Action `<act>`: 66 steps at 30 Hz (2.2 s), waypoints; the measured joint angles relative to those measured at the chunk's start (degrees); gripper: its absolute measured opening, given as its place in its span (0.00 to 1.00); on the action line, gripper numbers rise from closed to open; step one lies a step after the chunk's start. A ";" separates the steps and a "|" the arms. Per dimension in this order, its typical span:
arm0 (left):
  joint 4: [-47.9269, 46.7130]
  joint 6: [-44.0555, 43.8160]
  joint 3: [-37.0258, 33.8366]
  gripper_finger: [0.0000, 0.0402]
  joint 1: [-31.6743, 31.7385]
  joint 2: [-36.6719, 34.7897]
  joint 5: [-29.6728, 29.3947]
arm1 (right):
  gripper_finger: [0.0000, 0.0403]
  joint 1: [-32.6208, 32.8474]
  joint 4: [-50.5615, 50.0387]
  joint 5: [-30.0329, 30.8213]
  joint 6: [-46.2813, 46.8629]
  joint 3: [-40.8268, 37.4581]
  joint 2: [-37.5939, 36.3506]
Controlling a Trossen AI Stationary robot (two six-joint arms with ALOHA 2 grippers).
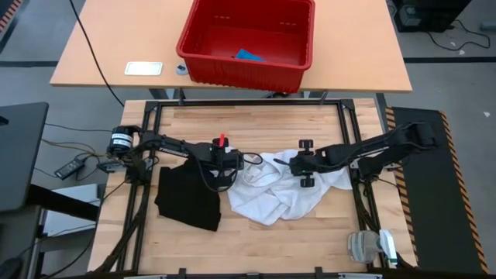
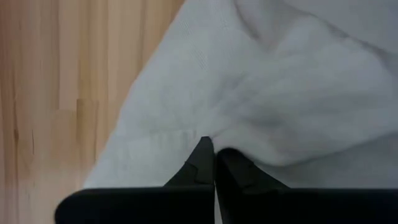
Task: Fold laundry
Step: Fold the white shirt
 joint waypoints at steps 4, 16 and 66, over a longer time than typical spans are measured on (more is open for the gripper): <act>-0.90 -0.25 0.00 0.00 0.02 0.00 0.01 | 0.31 0.18 -1.32 -0.37 0.84 0.00 -0.45; 1.30 -2.95 0.00 0.07 1.89 0.07 2.63 | 0.30 0.34 -1.68 -1.91 4.08 0.02 -3.00; 16.73 -1.26 -0.04 0.00 12.95 -25.86 21.69 | 0.00 -2.53 9.88 -1.95 25.60 0.00 -31.14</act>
